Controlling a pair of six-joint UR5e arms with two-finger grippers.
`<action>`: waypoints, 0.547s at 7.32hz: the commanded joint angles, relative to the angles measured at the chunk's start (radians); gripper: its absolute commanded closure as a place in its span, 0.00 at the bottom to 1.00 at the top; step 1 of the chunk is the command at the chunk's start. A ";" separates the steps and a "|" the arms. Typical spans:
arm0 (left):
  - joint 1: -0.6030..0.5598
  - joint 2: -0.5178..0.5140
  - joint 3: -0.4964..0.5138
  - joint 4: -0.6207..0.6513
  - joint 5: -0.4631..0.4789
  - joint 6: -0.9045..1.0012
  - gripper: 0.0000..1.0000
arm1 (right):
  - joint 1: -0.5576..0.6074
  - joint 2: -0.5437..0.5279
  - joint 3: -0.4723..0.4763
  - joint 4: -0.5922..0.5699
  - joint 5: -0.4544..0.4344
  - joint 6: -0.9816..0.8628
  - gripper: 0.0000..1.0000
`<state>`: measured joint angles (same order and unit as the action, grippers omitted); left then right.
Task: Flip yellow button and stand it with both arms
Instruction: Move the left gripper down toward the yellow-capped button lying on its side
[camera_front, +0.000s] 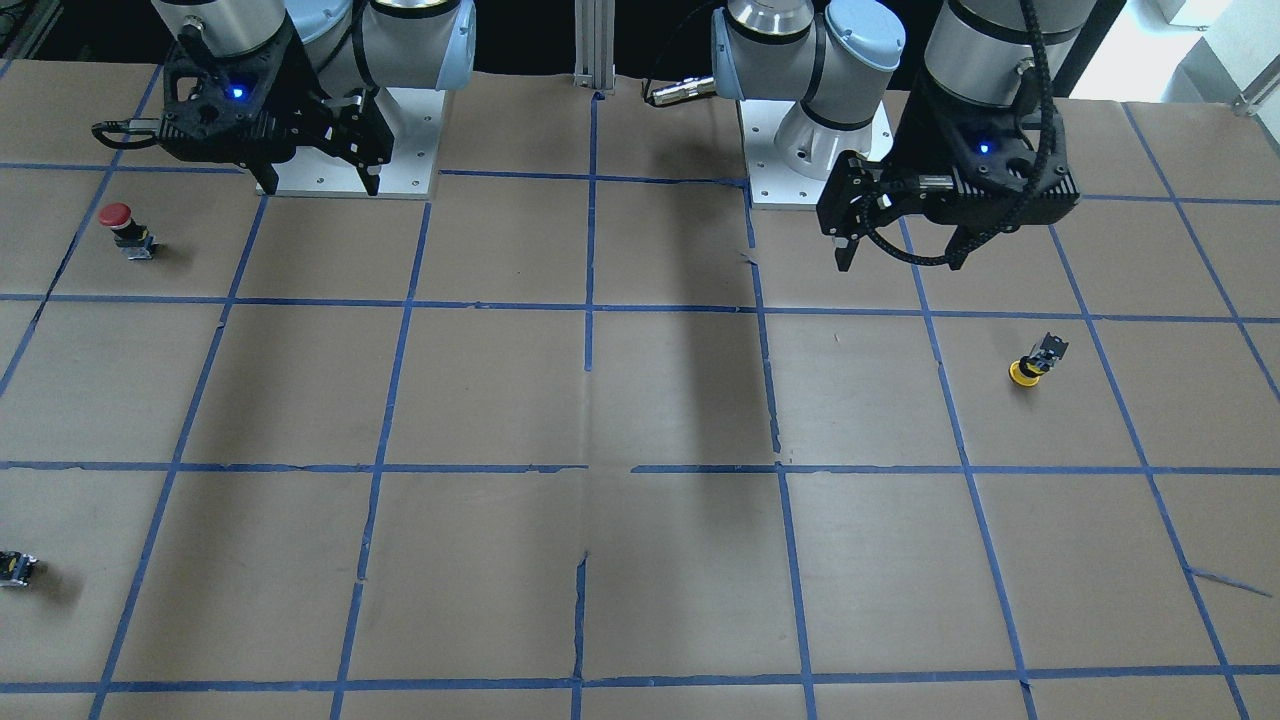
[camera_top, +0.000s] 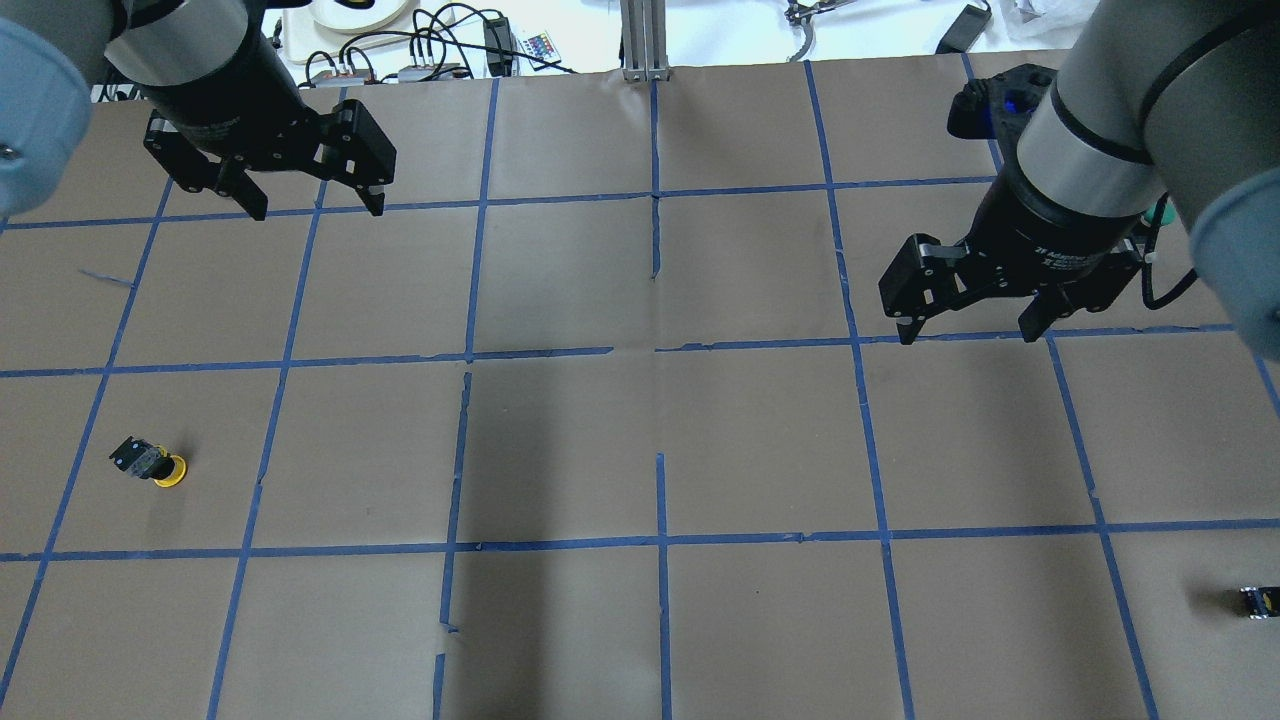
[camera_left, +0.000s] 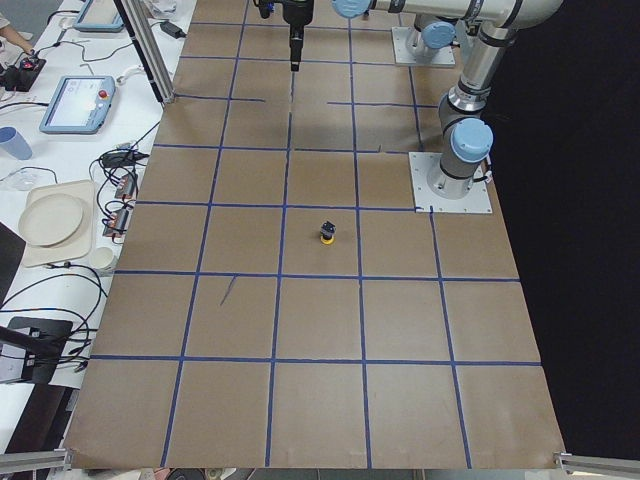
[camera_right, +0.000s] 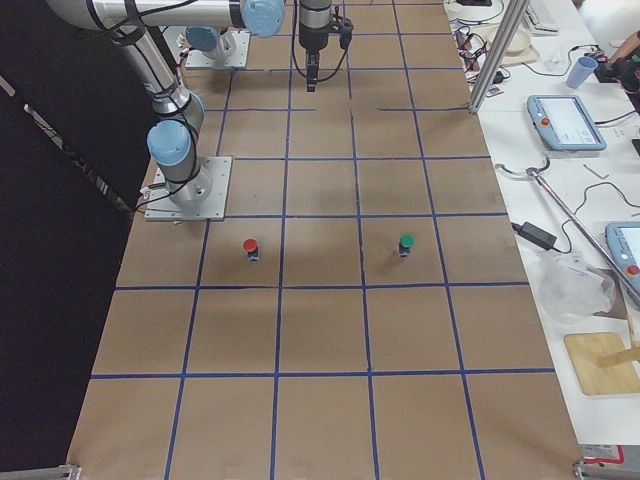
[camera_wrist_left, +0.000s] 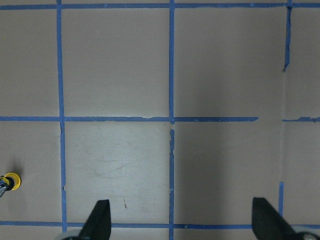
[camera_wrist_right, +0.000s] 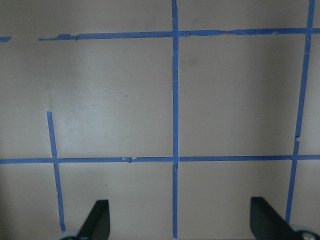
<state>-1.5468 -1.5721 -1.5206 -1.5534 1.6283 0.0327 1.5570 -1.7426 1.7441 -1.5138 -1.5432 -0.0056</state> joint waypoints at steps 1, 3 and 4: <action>0.138 0.015 -0.058 0.001 0.047 0.247 0.01 | 0.000 0.000 0.000 0.001 0.000 -0.001 0.00; 0.309 0.014 -0.114 0.021 0.041 0.500 0.01 | 0.000 0.000 0.000 0.000 0.000 0.001 0.00; 0.388 -0.002 -0.156 0.071 0.033 0.630 0.01 | 0.000 0.000 0.000 -0.003 0.000 0.001 0.00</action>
<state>-1.2605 -1.5621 -1.6312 -1.5247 1.6686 0.5056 1.5570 -1.7426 1.7441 -1.5143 -1.5432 -0.0048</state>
